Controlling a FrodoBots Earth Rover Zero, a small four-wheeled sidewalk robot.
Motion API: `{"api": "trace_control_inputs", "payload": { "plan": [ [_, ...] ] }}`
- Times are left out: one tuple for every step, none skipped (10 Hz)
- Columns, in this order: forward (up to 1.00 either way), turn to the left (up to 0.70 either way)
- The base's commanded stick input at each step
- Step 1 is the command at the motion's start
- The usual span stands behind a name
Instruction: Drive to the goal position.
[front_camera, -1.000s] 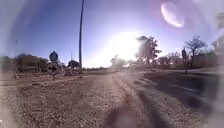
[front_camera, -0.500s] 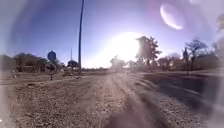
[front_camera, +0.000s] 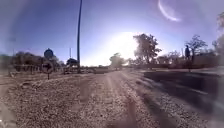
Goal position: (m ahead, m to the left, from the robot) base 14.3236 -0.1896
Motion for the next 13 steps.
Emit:
{"api": "trace_control_inputs", "payload": {
  "plan": [
    [0.5, 0.0],
    [0.5, 0.0],
    [0.5, 0.0],
    [0.5, 0.0],
    [0.5, 0.0],
    [0.5, 0.0],
    [0.5, 0.0],
    [0.5, 0.0],
    [0.5, 0.0],
    [0.5, 0.0],
    [0.5, 0.0],
    [0.5, 0.25],
    [0.5, 0.38]
  ]
}}
